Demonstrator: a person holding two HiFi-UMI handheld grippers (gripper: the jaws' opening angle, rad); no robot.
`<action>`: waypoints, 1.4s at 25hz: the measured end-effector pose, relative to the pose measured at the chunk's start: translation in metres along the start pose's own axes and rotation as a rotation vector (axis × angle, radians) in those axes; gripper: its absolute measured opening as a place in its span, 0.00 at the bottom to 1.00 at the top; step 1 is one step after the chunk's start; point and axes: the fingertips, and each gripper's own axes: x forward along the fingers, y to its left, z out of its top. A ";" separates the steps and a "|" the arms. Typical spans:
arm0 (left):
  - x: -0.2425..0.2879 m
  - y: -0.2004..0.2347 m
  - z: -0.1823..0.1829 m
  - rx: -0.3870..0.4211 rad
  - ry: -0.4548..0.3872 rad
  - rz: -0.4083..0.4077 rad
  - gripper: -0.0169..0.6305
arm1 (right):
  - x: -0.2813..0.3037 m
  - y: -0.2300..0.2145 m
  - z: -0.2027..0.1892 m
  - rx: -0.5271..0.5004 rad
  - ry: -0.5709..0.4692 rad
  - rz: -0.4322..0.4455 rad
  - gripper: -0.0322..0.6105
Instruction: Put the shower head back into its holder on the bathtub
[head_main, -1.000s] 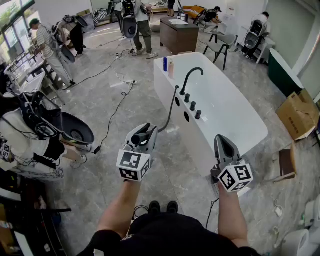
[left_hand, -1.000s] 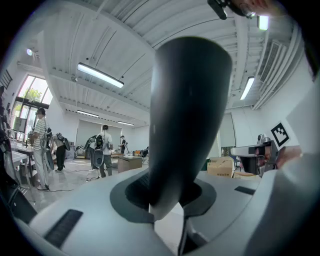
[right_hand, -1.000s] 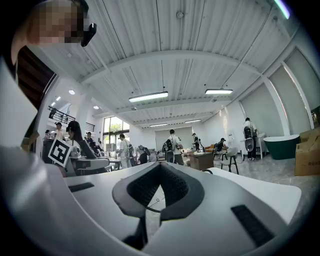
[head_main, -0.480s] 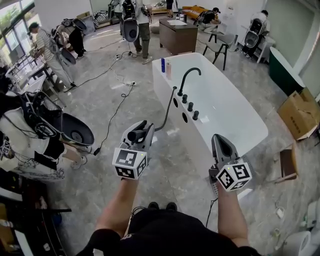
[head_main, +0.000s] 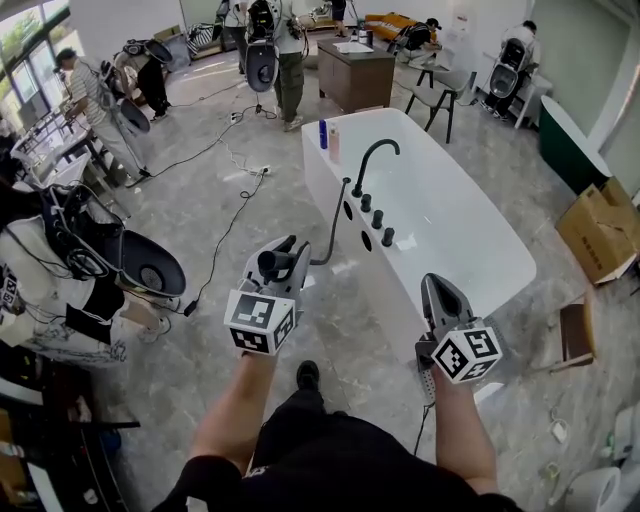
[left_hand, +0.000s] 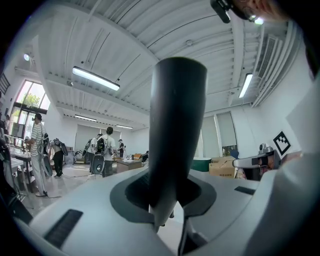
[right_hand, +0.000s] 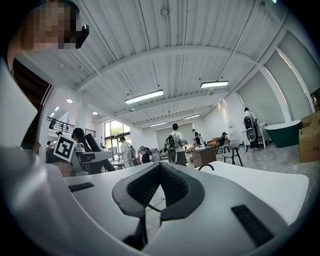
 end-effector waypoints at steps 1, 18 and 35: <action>0.008 0.005 -0.001 -0.003 0.000 -0.002 0.20 | 0.009 -0.004 0.000 0.003 0.004 0.002 0.07; 0.240 0.232 -0.039 -0.049 0.038 -0.099 0.19 | 0.321 -0.049 -0.028 0.004 0.131 -0.051 0.07; 0.391 0.367 -0.070 -0.073 0.106 -0.185 0.19 | 0.522 -0.083 -0.053 0.064 0.204 -0.111 0.07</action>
